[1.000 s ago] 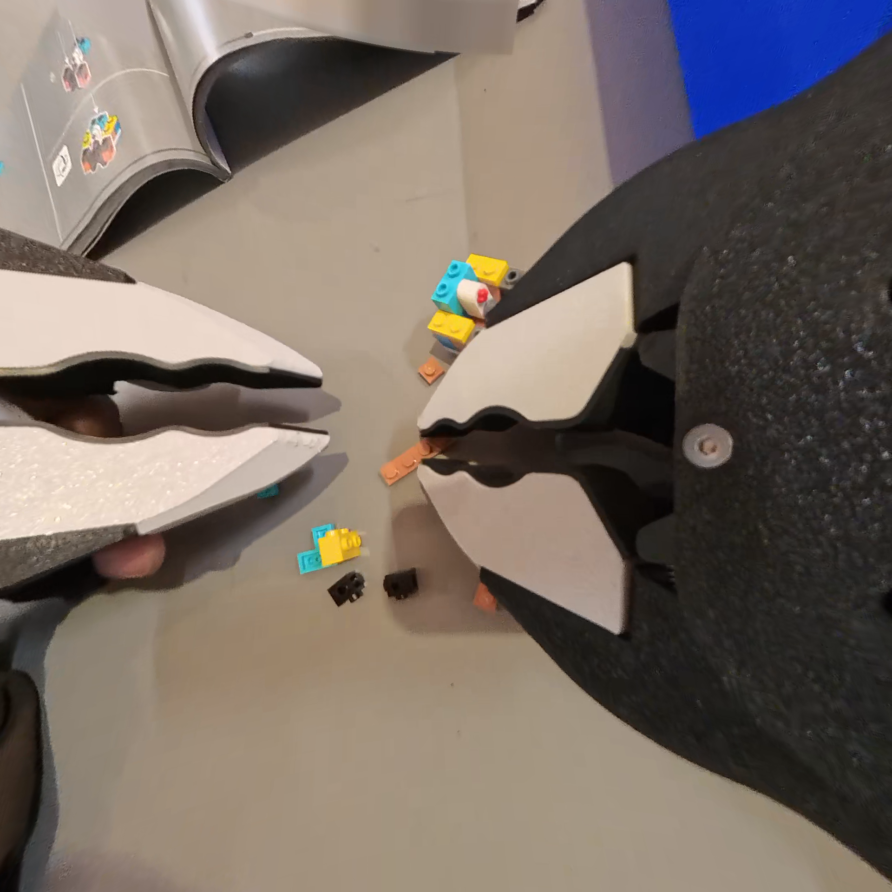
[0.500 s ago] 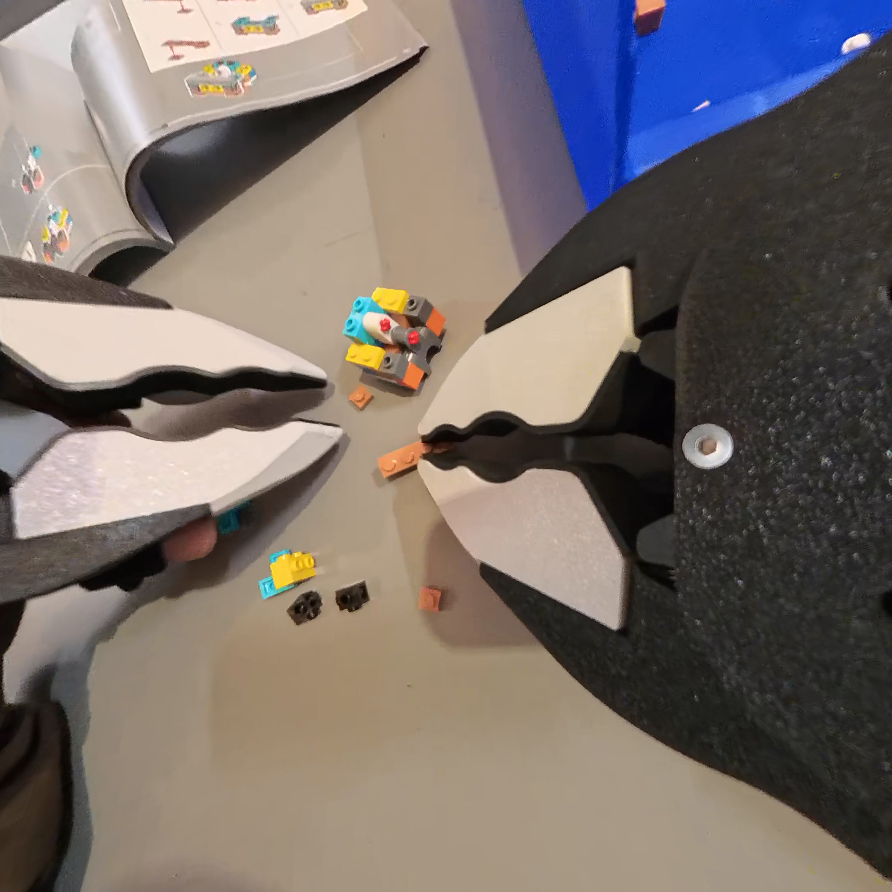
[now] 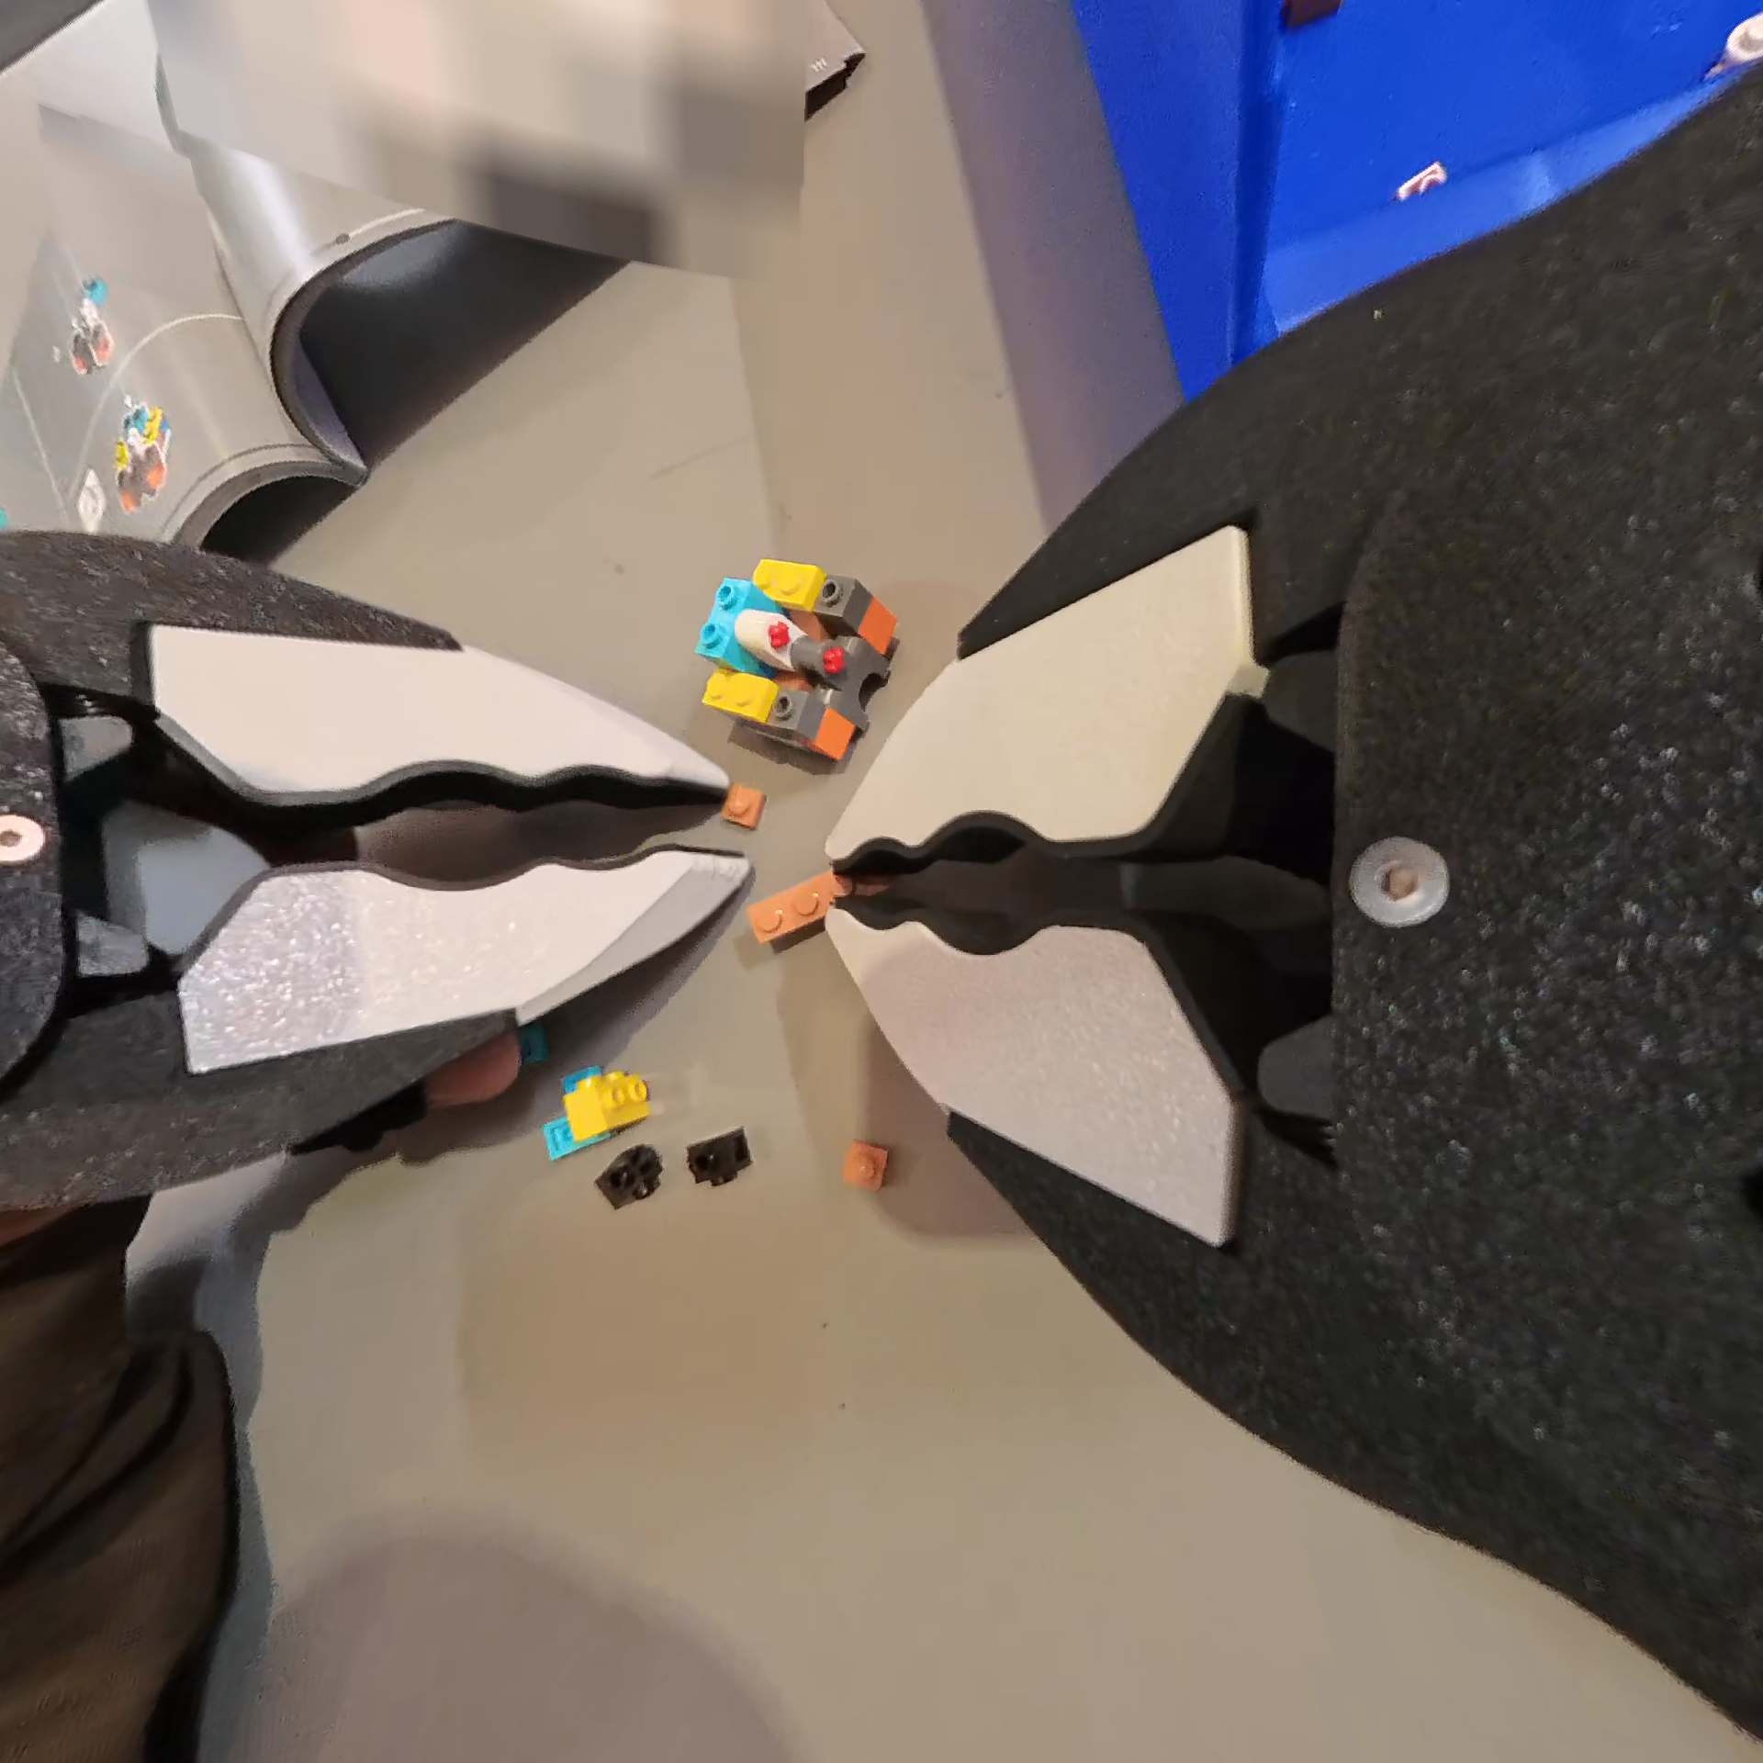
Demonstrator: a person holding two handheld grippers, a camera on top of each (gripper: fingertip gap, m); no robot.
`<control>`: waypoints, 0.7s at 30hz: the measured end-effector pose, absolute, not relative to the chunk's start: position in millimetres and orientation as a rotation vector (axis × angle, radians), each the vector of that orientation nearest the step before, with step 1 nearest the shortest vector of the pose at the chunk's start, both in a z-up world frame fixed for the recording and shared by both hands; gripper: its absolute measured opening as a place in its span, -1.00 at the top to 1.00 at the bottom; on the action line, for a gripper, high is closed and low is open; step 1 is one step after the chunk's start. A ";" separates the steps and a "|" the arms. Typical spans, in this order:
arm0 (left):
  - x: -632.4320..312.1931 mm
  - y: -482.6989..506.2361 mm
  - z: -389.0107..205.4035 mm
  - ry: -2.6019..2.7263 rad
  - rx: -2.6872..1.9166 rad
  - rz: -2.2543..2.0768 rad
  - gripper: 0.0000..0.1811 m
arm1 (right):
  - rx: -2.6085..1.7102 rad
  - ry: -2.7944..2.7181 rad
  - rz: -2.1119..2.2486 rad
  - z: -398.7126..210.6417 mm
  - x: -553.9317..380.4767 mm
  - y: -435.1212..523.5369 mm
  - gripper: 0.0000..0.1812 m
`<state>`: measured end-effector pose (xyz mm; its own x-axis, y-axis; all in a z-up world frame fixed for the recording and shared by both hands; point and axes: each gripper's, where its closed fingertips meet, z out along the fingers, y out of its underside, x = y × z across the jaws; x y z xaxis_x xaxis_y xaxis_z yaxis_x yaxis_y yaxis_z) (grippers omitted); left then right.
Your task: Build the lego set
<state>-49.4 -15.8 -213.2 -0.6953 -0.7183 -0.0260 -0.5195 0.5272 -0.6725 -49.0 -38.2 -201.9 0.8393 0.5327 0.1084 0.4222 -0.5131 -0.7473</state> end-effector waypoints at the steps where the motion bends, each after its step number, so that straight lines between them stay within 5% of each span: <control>1: -50.6 -15.7 -212.4 2.470 -1.022 -0.940 0.85 | -2.183 -0.689 0.176 -201.4 -48.9 -37.9 0.96; 21: -64.7 -36.8 -178.4 2.249 -0.271 -0.903 0.78 | -2.115 -0.486 0.648 -178.4 -67.9 -33.3 0.95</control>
